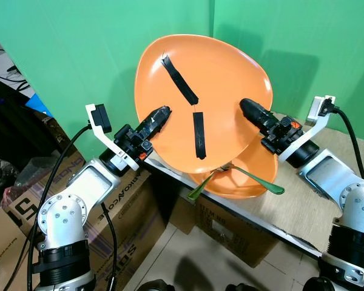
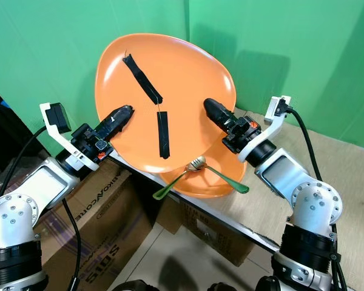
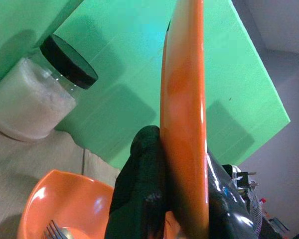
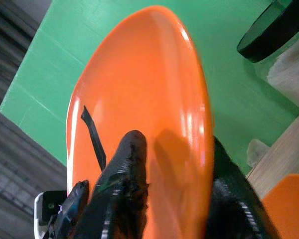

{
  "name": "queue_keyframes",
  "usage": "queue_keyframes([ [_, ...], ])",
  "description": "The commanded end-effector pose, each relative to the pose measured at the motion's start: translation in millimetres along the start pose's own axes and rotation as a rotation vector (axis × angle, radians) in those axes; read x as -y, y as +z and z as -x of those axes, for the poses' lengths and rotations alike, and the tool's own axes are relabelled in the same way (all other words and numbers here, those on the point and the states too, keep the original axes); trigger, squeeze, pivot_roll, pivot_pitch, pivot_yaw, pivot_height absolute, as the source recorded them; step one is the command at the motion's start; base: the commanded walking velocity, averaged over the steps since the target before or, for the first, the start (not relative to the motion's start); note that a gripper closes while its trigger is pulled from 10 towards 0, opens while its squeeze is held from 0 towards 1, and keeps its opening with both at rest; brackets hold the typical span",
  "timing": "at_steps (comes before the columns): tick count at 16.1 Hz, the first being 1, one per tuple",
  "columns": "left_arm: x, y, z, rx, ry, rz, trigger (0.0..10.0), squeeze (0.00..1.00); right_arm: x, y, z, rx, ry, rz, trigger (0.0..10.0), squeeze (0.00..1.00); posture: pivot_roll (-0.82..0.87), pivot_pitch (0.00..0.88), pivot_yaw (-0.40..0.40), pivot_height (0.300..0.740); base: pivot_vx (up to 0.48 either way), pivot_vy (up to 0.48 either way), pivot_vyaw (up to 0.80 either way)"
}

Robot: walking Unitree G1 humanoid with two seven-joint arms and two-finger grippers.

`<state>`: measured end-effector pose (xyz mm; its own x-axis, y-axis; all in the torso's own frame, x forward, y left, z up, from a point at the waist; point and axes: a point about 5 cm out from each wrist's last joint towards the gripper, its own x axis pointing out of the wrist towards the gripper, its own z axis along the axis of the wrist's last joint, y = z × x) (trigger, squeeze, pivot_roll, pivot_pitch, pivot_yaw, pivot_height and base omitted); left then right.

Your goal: Setting the table

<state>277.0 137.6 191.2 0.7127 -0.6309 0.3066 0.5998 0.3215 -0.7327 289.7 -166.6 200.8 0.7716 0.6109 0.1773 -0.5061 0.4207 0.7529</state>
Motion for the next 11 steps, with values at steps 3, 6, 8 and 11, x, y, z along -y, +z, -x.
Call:
queue_keyframes([
  [3, 4.8, 4.9, -2.0, 0.011, -0.008, -0.029, 0.0, 0.00, -8.3, -1.0, -7.1, -0.009, 0.067, -0.004, 0.0, 0.00, -0.03, 0.000, 0.087, 0.740, 0.000, 0.000, 0.00],
  [6, 3.9, 3.3, -2.7, -0.003, 0.008, -0.045, 0.0, 0.00, -7.4, -2.1, -7.8, -0.012, 0.064, -0.002, 0.0, 0.00, -0.03, 0.000, 0.088, 0.740, 0.000, 0.000, 0.00],
  [8, 3.8, 2.8, -3.7, -0.006, 0.011, -0.048, 0.0, 0.00, -7.4, -2.8, -7.9, -0.010, 0.064, -0.005, 0.0, 0.00, -0.03, 0.000, 0.090, 0.740, 0.000, 0.000, 0.00],
  [11, -3.2, 5.6, -5.5, 0.002, 0.073, -0.072, 10.0, 0.00, -9.9, -0.4, -7.9, 0.010, 0.080, -0.010, 0.0, 0.00, -0.03, 0.000, 0.094, 0.740, 0.000, 0.000, 0.00],
])
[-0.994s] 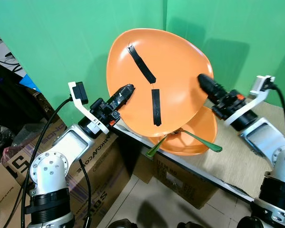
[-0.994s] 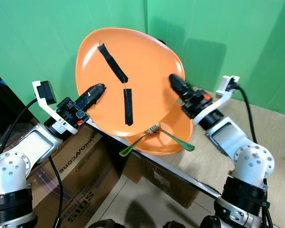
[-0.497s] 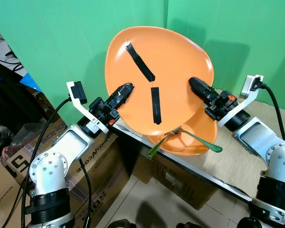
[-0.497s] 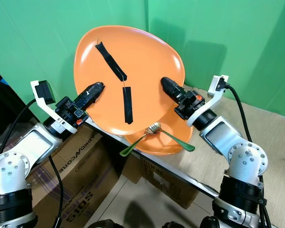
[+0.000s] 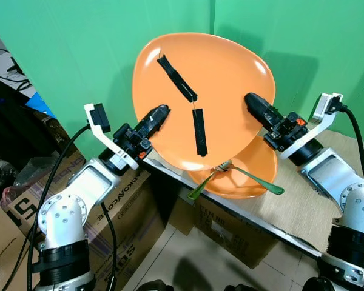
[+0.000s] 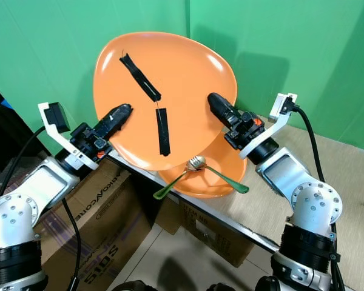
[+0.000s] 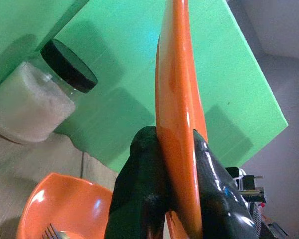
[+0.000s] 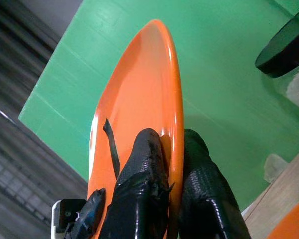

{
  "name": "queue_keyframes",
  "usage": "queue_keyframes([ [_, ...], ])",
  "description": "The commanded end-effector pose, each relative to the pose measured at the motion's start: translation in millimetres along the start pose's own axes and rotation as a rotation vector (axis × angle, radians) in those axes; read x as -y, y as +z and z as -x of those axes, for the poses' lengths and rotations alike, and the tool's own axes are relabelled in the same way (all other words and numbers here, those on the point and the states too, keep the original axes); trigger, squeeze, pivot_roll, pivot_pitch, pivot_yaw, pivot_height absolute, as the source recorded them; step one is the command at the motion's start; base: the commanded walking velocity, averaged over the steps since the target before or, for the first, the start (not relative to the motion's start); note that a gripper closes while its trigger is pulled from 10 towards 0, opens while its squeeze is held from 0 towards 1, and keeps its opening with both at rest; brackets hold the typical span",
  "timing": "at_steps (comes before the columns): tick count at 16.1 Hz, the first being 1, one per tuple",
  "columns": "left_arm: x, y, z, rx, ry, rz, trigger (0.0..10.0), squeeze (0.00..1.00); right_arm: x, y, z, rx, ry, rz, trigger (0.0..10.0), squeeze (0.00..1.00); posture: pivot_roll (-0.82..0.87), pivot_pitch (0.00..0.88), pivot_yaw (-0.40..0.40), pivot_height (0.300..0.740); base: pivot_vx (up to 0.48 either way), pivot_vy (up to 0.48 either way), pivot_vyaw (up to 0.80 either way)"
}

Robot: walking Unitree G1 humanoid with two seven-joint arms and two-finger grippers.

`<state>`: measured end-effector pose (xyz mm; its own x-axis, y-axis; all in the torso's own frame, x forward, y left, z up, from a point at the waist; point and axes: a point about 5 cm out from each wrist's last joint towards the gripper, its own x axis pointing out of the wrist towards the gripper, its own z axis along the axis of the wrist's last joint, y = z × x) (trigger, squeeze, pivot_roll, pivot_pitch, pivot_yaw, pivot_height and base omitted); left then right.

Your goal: Setting the table

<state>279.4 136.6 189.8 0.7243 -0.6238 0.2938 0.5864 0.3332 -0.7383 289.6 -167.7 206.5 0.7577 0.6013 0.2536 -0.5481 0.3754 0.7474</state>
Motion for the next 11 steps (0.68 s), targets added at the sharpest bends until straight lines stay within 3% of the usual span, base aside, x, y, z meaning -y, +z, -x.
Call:
queue_keyframes([
  [1, 0.0, 9.8, -2.8, 0.018, 0.043, -0.064, 10.0, 1.00, -6.1, -1.5, -7.1, -0.016, 0.022, -0.003, 0.0, 0.00, -0.03, 0.000, 0.094, 0.740, 0.000, 0.000, 0.00],
  [4, 17.1, 13.3, -0.4, 0.022, -0.061, -0.114, 10.0, 1.00, -7.4, 9.5, 0.7, 0.067, 0.000, -0.005, 0.0, 0.00, -0.04, 0.000, 0.099, 0.740, 0.000, 0.000, 0.00],
  [5, 21.1, 11.4, 0.3, 0.022, -0.078, -0.126, 10.0, 0.00, -8.1, 12.7, 3.9, 0.096, -0.003, -0.011, 0.0, 0.00, -0.04, 0.000, 0.102, 0.740, 0.000, 0.000, 0.00],
  [8, 28.4, 5.7, 6.1, -0.003, -0.115, -0.114, 10.0, 0.00, -10.0, 25.7, 14.0, 0.174, -0.028, 0.003, 0.0, 0.00, -0.05, 0.000, 0.107, 0.740, 0.000, 0.000, 0.00],
  [11, 36.9, 3.9, 26.0, -0.032, -0.131, -0.120, 10.0, 0.00, -11.8, 46.1, 33.9, 0.269, -0.077, 0.028, 0.0, 0.00, -0.04, 0.000, 0.099, 0.740, 0.000, 0.000, 0.00],
])
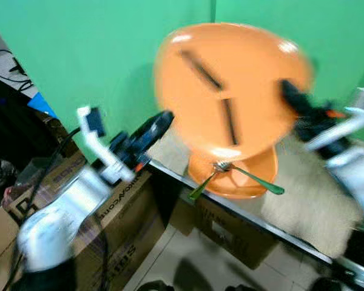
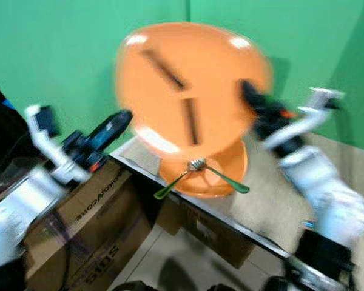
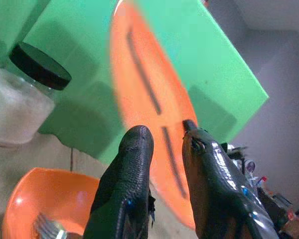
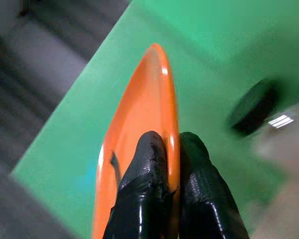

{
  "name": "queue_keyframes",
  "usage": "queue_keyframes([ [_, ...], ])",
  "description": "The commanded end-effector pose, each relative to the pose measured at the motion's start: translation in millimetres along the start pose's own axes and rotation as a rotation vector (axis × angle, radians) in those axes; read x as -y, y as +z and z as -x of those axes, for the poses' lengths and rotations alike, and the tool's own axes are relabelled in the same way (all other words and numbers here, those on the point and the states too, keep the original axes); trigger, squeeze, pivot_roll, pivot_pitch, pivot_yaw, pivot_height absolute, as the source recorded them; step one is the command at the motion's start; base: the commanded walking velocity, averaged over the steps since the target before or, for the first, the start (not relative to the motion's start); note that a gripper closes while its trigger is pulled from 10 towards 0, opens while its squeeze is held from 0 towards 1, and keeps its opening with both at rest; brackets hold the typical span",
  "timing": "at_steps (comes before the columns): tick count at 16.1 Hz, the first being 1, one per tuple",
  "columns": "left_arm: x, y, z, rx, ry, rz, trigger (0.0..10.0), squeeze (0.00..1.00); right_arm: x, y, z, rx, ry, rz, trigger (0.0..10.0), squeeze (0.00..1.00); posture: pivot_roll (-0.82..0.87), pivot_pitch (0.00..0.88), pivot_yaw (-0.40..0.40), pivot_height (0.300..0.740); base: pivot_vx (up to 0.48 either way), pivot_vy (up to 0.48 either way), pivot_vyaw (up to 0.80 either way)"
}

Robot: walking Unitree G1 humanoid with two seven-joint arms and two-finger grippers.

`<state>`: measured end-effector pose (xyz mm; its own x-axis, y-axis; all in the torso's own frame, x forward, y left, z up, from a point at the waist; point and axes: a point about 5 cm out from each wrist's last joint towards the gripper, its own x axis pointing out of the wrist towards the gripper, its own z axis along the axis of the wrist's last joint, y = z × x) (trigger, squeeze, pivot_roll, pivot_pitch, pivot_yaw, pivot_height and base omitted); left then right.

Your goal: Setting the table

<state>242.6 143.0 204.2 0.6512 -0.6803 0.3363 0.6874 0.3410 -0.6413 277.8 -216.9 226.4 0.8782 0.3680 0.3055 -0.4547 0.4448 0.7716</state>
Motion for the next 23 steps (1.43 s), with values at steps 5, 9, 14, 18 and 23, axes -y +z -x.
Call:
queue_keyframes([
  [5, 14.6, 9.1, 5.6, 0.025, 0.006, -0.079, 10.0, 0.00, -17.1, 10.1, 13.5, 0.060, -0.023, 0.105, 0.0, 0.00, -0.04, 0.000, 0.094, 0.740, 0.000, 0.000, 0.00],
  [9, 7.9, 24.5, -1.3, -0.018, 0.264, -0.487, 10.0, 0.00, -31.0, 9.8, 13.9, 0.122, -0.137, 0.269, 0.0, 0.00, -0.05, 0.000, 0.084, 0.740, 0.000, 0.000, 0.00],
  [14, 14.2, 45.5, -21.3, 0.093, 0.446, -0.876, 10.0, 0.00, -71.2, 4.6, -1.1, 0.209, -0.124, 0.509, 10.0, 0.00, -0.04, 0.000, 0.055, 0.740, 0.000, 0.000, 0.00],
  [18, 13.2, 59.4, -28.0, 0.281, 0.601, -1.002, 10.0, 0.00, -89.5, -10.3, -14.6, 0.241, -0.119, 0.750, 10.0, 0.00, -0.04, 0.000, 0.040, 0.740, 0.000, 0.000, -0.60],
  [23, 9.8, 63.2, -18.4, 0.405, 0.732, -1.079, 10.0, 0.00, -91.5, -19.9, -21.4, 0.262, -0.108, 0.841, 10.0, 0.00, -0.01, 0.000, 0.008, 0.740, 0.000, 0.000, -0.80],
])
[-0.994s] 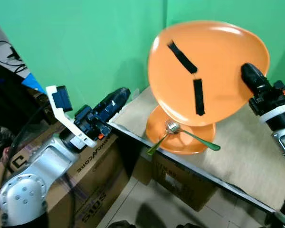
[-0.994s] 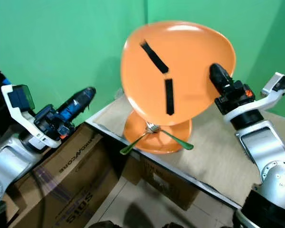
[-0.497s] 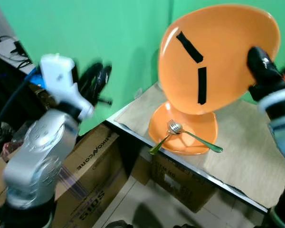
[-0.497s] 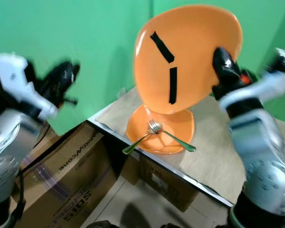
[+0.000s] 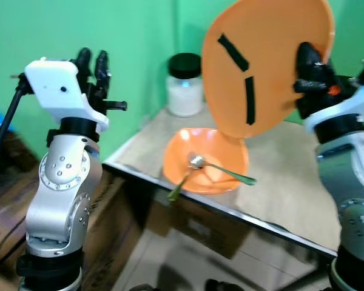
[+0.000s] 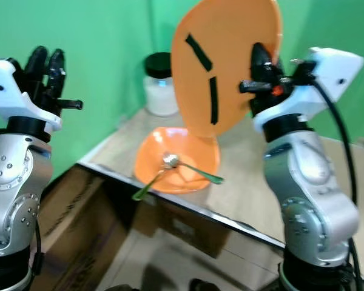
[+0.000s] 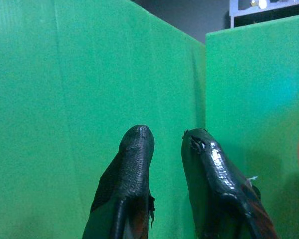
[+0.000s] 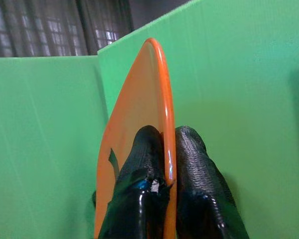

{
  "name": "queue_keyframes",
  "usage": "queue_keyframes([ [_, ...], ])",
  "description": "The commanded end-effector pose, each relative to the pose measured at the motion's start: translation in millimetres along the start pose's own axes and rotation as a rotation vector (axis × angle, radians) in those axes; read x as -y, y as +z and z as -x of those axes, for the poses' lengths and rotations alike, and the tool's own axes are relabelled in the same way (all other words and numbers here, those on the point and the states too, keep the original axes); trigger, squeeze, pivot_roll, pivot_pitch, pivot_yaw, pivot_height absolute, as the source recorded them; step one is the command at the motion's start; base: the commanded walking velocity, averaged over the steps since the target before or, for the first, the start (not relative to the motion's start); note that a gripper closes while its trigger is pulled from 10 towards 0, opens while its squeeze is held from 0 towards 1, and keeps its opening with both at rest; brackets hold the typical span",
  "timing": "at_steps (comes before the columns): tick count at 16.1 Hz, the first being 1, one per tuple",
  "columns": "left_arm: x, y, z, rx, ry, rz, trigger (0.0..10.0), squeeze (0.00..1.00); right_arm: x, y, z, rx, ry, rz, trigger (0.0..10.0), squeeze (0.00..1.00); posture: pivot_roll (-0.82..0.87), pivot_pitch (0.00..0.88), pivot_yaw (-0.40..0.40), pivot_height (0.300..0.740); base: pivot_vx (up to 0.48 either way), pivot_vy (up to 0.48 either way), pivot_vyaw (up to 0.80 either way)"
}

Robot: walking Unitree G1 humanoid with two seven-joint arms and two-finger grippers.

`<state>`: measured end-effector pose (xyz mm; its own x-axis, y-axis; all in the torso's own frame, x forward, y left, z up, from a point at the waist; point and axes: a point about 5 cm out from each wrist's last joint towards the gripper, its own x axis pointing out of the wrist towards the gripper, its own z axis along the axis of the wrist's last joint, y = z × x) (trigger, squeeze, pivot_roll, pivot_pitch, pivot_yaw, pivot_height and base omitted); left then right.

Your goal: Setting the table

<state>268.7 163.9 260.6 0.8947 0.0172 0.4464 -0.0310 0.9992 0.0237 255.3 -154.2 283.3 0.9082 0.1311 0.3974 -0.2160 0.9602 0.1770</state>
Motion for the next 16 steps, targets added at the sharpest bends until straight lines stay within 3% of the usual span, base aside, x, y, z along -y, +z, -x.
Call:
queue_keyframes([
  [1, -3.1, -0.7, 4.3, -0.026, -0.002, 0.012, 10.0, 0.00, -4.2, 9.7, -3.6, 0.075, 0.002, 0.015, 10.0, 0.00, -0.01, 0.000, 0.002, 0.740, 0.000, 0.000, -0.80],
  [2, 4.4, -0.9, 9.3, -0.057, -0.134, 0.036, 10.0, 0.00, -4.0, 9.8, -6.3, 0.089, -0.014, 0.024, 10.0, 0.00, -0.01, 0.000, -0.004, 0.740, 0.000, 0.000, -0.80],
  [3, 5.5, -1.1, 9.8, -0.058, -0.149, 0.032, 10.0, 0.00, -4.1, 9.7, -6.6, 0.091, -0.015, 0.027, 10.0, 0.00, -0.01, 0.000, -0.004, 0.740, 0.000, 0.000, -0.80],
  [6, 6.2, 4.6, 12.9, -0.009, -0.099, 0.020, 10.0, 0.00, -3.6, 5.9, -8.6, 0.094, -0.022, 0.023, 10.0, 0.00, 0.02, 0.000, -0.014, 0.740, 0.000, 0.000, -0.80],
  [10, -2.1, -1.8, 13.0, -0.028, 0.036, 0.096, 10.0, 0.00, -9.5, -2.5, -2.8, 0.060, 0.000, -0.017, 10.0, 0.00, 0.02, 0.000, 0.011, 0.740, 0.000, 0.000, -0.80],
  [13, -6.9, 0.6, 9.2, 0.026, 0.141, 0.037, 10.0, 0.00, -7.6, -3.2, -1.2, 0.067, -0.026, 0.007, 10.0, 0.00, 0.01, 0.000, 0.018, 0.740, 0.000, 0.000, -0.80],
  [15, -5.9, 3.6, 8.8, 0.057, 0.107, -0.058, 10.0, 0.00, -2.1, 3.7, -0.2, 0.105, -0.051, 0.036, 10.0, 0.00, 0.01, 0.000, 0.026, 0.740, 0.000, 0.000, -0.80],
  [16, 0.4, 1.9, 8.8, 0.026, 0.003, -0.081, 10.0, 0.00, -0.4, 5.2, -0.1, 0.107, -0.058, 0.033, 10.0, 0.00, 0.01, 0.000, 0.029, 0.740, 0.000, 0.000, -0.80],
])
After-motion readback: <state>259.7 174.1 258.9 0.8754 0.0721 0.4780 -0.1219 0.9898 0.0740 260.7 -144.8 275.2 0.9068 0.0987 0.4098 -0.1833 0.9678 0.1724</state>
